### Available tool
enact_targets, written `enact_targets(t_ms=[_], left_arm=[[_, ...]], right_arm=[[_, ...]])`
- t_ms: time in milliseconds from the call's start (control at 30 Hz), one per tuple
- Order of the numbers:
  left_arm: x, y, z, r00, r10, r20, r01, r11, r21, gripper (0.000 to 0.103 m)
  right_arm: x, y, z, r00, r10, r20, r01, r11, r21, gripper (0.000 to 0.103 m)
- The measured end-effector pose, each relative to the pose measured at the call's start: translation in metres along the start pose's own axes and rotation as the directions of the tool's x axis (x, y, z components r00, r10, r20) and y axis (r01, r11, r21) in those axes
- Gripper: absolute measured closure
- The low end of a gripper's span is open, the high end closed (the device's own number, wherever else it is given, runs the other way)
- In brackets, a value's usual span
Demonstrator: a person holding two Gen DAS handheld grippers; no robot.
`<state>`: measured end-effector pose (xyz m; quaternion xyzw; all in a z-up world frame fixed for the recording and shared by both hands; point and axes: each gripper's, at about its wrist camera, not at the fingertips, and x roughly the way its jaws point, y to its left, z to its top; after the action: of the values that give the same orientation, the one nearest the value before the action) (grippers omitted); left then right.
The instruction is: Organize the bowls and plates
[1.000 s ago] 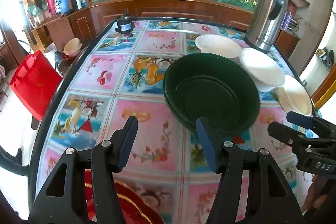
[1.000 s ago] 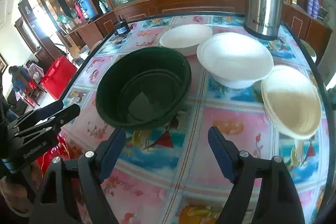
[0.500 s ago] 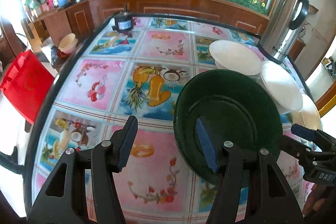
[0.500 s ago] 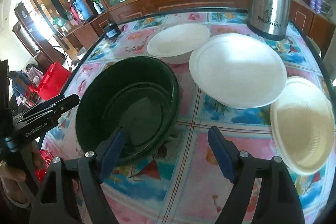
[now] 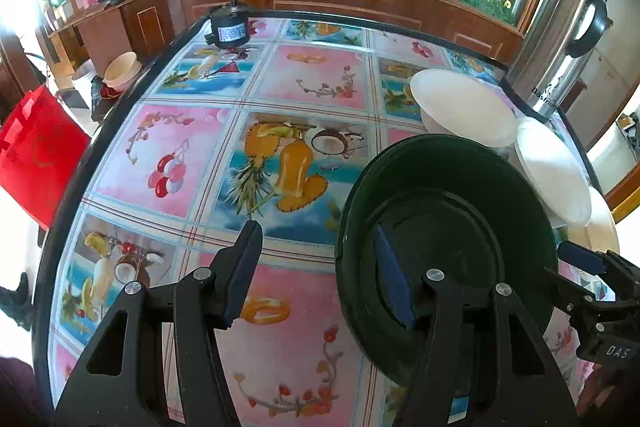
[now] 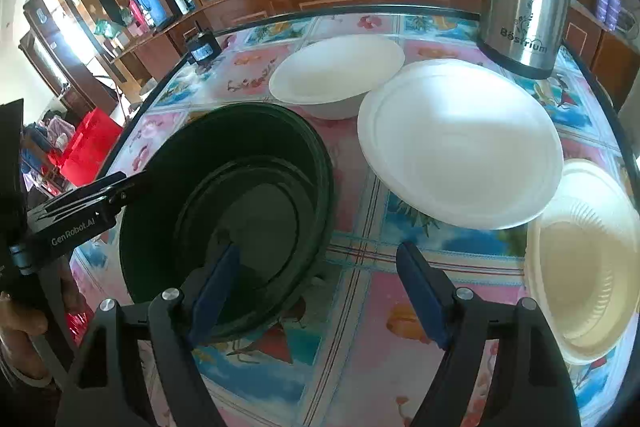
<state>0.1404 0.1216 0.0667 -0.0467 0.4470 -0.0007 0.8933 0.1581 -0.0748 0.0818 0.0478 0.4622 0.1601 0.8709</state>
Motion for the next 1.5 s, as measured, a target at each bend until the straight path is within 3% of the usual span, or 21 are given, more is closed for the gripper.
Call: enact_targets(t_ms=[533, 700, 767, 800, 833, 900, 1000, 1500], left_arm=[[0.023, -0.010, 0.003, 0.998, 0.009, -0.056, -0.006, 0.999, 0.041, 0.044], [0.035, -0.011, 0.001, 0.993, 0.001, -0.120, 0.003, 0.999, 0.035, 0.045], [0.037, -0.014, -0.002, 0.991, 0.003, -0.131, 0.002, 0.999, 0.042, 0.062], [0.039, -0.016, -0.003, 0.989, 0.003, -0.147, 0.004, 0.999, 0.049, 0.083], [0.041, -0.017, -0.005, 0.986, -0.020, -0.167, 0.027, 0.999, 0.044, 0.089], [0.039, -0.021, -0.008, 0.986, -0.013, -0.164, 0.021, 0.999, 0.046, 0.090], [0.034, -0.026, -0.010, 0.988, -0.005, -0.152, 0.014, 0.998, 0.057, 0.090], [0.002, -0.036, -0.021, 0.994, -0.003, -0.106, 0.010, 0.998, 0.069, 0.090]], right_arm=[[0.009, 0.001, 0.005, 1.000, -0.001, -0.017, 0.001, 1.000, -0.020, 0.023], [0.014, -0.002, 0.003, 1.000, -0.004, -0.022, 0.003, 0.999, -0.033, 0.049], [0.014, -0.002, 0.002, 1.000, -0.003, -0.018, 0.002, 0.999, -0.044, 0.056], [0.013, 0.000, 0.001, 1.000, 0.000, -0.008, -0.001, 0.998, -0.056, 0.063], [0.011, 0.002, 0.001, 1.000, -0.001, -0.002, 0.001, 0.998, -0.068, 0.065], [0.008, 0.009, 0.000, 1.000, 0.001, 0.009, 0.000, 0.995, -0.104, 0.071], [0.005, 0.016, -0.001, 0.999, -0.047, 0.025, 0.050, 0.990, -0.134, 0.071], [-0.018, 0.016, -0.010, 0.996, -0.061, 0.058, 0.067, 0.990, -0.121, 0.071]])
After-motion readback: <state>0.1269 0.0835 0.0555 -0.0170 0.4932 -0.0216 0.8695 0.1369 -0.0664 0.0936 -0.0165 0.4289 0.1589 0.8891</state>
